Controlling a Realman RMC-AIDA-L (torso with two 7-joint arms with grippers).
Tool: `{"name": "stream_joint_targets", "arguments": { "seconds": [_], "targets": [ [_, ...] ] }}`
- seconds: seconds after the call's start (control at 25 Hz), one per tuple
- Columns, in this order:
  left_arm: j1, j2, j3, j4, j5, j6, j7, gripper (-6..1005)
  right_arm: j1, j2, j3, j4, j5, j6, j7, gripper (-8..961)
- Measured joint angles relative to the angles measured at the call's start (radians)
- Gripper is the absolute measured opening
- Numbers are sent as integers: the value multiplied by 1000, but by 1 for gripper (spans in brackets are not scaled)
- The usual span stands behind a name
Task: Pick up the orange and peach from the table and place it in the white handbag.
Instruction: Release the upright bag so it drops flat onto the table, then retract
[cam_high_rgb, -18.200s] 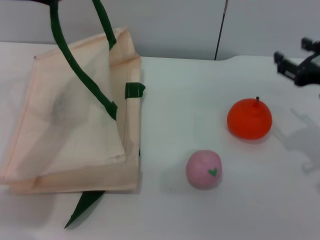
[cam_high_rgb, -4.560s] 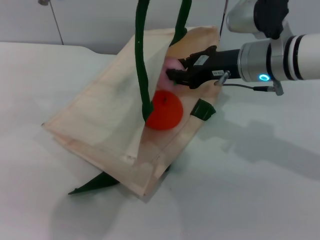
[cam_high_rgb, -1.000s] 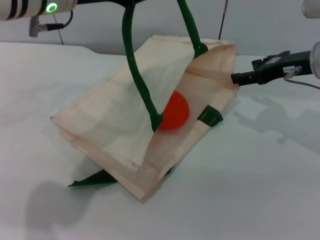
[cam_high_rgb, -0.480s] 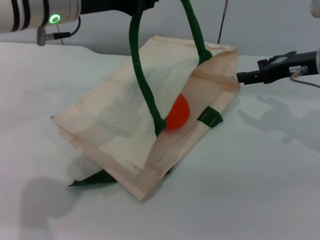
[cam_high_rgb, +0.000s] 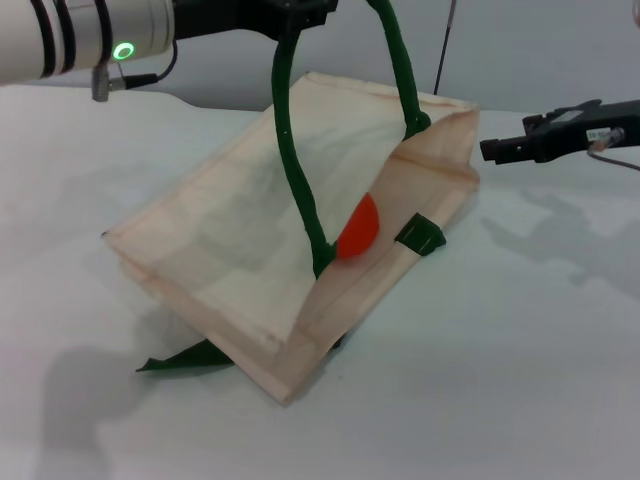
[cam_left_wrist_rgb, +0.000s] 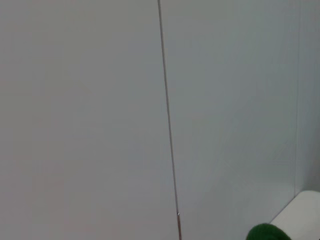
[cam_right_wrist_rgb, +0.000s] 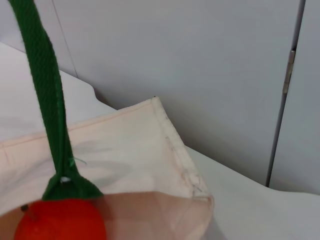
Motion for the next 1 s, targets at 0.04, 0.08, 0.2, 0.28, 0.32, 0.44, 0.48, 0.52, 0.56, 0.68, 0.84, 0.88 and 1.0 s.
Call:
{"name": "stream_joint_targets", "arguments": {
  "seconds": [0.04,0.08,0.2,0.28,0.32,0.44,0.48,0.52,0.56,0.68,0.84,0.88,1.0],
  "targets": [
    [0,0,-3,-5,-21,-3,21,548,0,0,0,0,0,0,0,813],
    [1,0,-5,-9,-37,-5,36,551,-1,0,1,0,0,0,0,813],
    [5,-1,-6,-24,-83,-8,88,559,-3,-1,8,0,-1,0,0,813],
    [5,-1,-6,-37,-104,-9,111,565,-4,-2,12,0,-2,0,0,812],
    [5,-1,-6,-45,-115,-9,121,567,-4,-2,13,0,-2,0,0,812],
    [3,-1,-6,-64,-142,-10,144,575,-4,-2,13,0,-2,1,1,812],
    [2,-1,-4,-69,-151,-11,151,578,-4,-2,13,0,-2,1,1,812],
    [1,-1,-2,-74,-159,-13,158,581,-4,-2,13,0,-2,1,1,812],
    [-2,-1,0,-82,-172,-18,172,584,-4,-2,13,0,-2,1,1,810],
    [-13,-2,2,-107,-207,-27,208,604,-4,-2,14,0,-2,1,1,807],
    [-25,-1,-3,-138,-242,-46,234,662,-2,-1,16,0,-2,1,1,807],
    [-26,-1,-4,-143,-247,-48,240,679,-2,-1,19,0,-1,1,1,807],
    [-29,-1,-5,-155,-268,-49,256,730,-1,-2,26,0,-1,1,1,807]
  ]
}}
